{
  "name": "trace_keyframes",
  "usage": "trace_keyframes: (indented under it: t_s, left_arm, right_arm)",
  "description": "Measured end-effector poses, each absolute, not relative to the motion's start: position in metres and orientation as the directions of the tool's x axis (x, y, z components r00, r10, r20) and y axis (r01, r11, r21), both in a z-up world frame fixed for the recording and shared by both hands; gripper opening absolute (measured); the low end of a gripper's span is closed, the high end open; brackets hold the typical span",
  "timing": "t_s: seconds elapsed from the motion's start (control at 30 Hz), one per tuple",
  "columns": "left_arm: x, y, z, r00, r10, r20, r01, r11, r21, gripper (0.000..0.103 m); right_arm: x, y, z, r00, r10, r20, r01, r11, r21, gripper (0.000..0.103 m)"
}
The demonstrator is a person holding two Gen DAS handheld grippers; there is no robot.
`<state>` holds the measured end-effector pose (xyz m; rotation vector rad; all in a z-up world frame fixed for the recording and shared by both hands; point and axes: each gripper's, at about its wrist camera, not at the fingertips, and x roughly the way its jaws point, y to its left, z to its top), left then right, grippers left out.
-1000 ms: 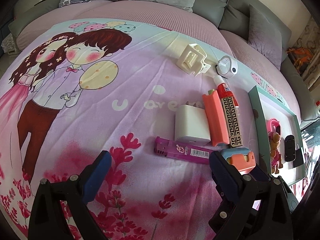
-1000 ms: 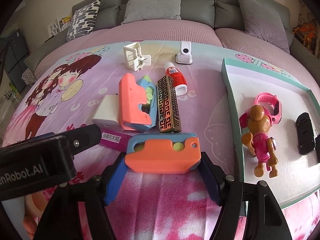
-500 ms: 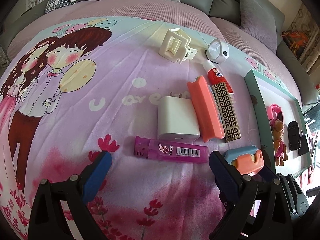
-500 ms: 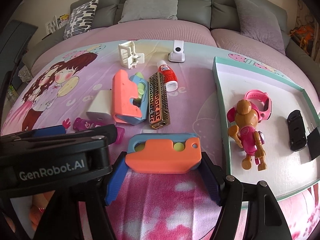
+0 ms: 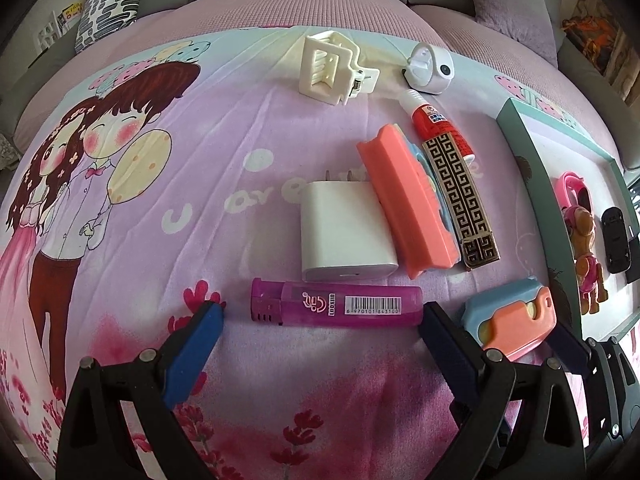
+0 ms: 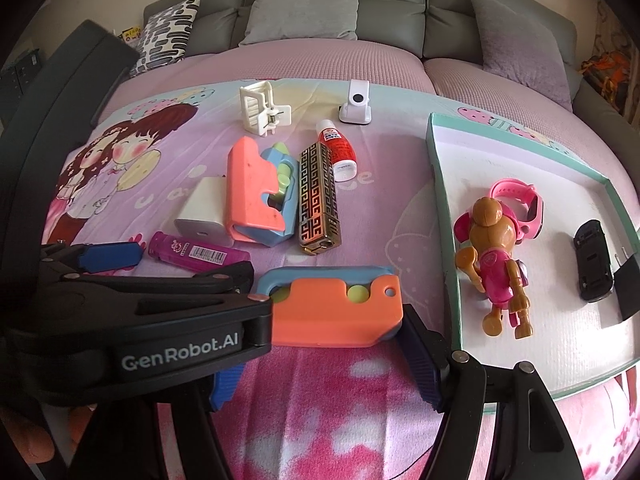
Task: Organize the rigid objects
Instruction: 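Grasp the orange-blue toy knife with the right tool while the left tool grasps the purple tube, then carry the orange toy knife and purple tube over the teal tray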
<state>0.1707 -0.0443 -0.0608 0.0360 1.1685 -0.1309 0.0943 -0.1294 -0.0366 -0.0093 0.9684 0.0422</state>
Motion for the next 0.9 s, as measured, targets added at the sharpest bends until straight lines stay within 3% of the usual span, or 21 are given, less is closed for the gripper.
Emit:
trace_keyframes:
  t_s: [0.13,0.2,0.23,0.5,0.9]
  left_arm:
    - [0.169,-0.038,-0.06,0.402,-0.083,-0.912,0.107,0.993,-0.043,0.098]
    - [0.164,-0.031,-0.057,0.414,-0.078,-0.907,0.092,0.995,-0.043,0.09]
    - [0.162,-0.026,-0.055,0.426,-0.065,-0.902,0.081,0.996,-0.034,0.082]
    - [0.153,0.007,-0.047,0.447,-0.092,-0.89,0.039,0.996,-0.084,0.082]
    - [0.148,0.022,0.0,0.555,-0.09,-0.827,0.012,0.995,-0.101,0.082]
  right_arm:
    - [0.094,-0.129,-0.037,0.566,0.037,-0.824,-0.043,0.999,0.015,0.073]
    - [0.094,-0.129,-0.037,0.566,0.04,-0.823,-0.044,0.999,0.018,0.073]
    - [0.094,-0.13,-0.036,0.566,0.042,-0.823,-0.045,0.999,0.02,0.073]
    - [0.093,-0.132,-0.032,0.579,0.049,-0.814,-0.042,0.999,0.031,0.073]
    - [0.093,-0.138,0.009,0.706,0.052,-0.706,-0.045,0.999,0.027,0.073]
